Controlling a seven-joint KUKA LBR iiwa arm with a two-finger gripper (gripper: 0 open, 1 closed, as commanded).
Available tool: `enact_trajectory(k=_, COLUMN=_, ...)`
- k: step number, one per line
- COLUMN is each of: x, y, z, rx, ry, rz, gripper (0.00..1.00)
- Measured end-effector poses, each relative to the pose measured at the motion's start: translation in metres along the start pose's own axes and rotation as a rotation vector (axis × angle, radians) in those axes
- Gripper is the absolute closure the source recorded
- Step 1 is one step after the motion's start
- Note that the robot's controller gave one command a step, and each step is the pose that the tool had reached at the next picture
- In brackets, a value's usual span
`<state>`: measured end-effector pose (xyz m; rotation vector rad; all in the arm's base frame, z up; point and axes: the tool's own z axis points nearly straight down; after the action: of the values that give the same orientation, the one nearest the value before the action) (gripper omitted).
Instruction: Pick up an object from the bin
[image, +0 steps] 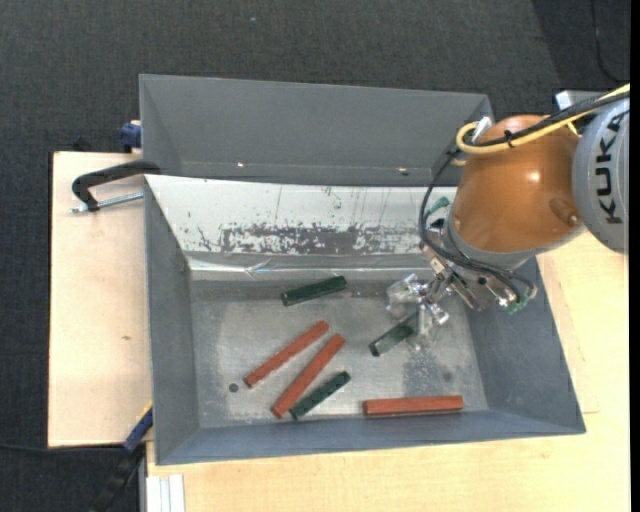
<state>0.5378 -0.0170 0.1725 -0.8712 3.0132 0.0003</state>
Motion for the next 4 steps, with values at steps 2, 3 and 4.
enact_trajectory(k=2, x=0.0001, y=0.0, z=0.0, rx=-0.001, ry=0.0, rz=0.0, gripper=1.0)
enact_trajectory(k=3, x=0.0001, y=0.0, z=0.0, rx=-0.001, ry=0.0, rz=0.0, gripper=1.0)
enact_trajectory(k=4, x=0.0001, y=0.0, z=0.0, rx=-0.001, ry=0.0, rz=0.0, gripper=1.0)
